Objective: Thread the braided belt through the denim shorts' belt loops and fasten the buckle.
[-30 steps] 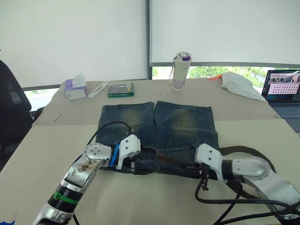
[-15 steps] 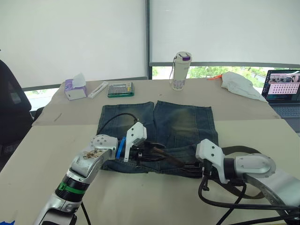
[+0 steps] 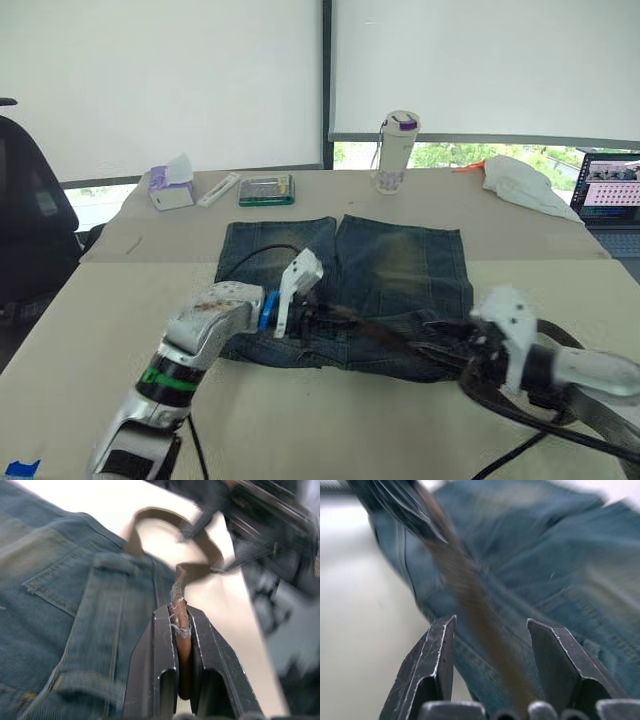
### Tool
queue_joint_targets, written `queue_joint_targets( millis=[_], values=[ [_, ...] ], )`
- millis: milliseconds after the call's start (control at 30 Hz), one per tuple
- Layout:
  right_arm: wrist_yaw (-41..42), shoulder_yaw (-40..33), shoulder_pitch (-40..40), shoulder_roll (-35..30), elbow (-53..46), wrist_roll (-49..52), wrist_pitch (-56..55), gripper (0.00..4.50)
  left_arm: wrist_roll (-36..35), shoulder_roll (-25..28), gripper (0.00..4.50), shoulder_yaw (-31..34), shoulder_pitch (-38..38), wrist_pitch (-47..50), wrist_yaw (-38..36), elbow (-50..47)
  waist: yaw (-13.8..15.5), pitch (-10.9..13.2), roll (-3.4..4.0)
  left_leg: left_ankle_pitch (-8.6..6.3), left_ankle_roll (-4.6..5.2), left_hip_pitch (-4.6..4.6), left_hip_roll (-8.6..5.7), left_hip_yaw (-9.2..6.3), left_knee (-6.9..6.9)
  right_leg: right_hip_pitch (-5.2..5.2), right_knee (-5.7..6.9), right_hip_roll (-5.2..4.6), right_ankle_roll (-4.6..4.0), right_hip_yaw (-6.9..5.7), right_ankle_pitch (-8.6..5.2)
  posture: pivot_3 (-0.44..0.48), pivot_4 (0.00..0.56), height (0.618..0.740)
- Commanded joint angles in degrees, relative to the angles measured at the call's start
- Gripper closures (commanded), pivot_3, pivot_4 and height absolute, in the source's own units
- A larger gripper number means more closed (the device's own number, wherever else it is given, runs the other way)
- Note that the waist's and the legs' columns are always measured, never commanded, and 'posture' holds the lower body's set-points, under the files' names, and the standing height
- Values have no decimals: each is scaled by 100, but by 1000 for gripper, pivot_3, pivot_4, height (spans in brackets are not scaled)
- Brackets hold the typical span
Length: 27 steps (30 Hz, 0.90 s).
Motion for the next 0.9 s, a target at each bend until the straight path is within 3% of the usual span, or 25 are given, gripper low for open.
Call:
queue_joint_targets(
  millis=[33, 200, 333, 667, 900],
  values=[
    [-1137, -381, 550, 438, -615, 1856, -106, 2155, -776, -686, 4500, 836, -659, 1136, 723, 511, -14, 2, -5, 1, -1, 3, 1, -1, -1, 0, 0, -4, 0, 2, 0, 0, 150, 740],
    [-2714, 316, 561, 1113, -545, 2246, -416, 2155, -1454, -1423, 4500, 1771, -1224, 2170, 1433, 1105, -81, 8, -16, 3, -5, 4, 3, 6, 3, -5, 4, -12, 0, 4, 0, 0, 150, 740],
    [-3595, 717, 417, 1609, -293, 2235, -749, 2155, -1743, -1573, 4500, 2070, -1380, 2566, 1686, 1136, -147, 3, -6, 8, -13, 3, 5, 8, -2, -15, 10, -9, 1, 7, 0, 0, 150, 740],
    [-4285, 1161, -18, 2175, -126, 3166, -1890, 2155, -2112, -1569, 4500, 2198, -1262, 2997, 1945, 801, -172, -16, 25, 10, -17, 1, 1, 7, -4, -23, 13, 6, 1, 8, 0, 0, 150, 740],
    [-4574, 1417, -277, 2059, 52, 3317, -2176, 2155, -2198, -1586, 4500, 2208, -1158, 3009, 2066, 641, -168, -19, 29, 11, -18, 2, -1, 7, -6, -24, 12, 10, 1, 7, 0, 0, 150, 740]
  ],
)
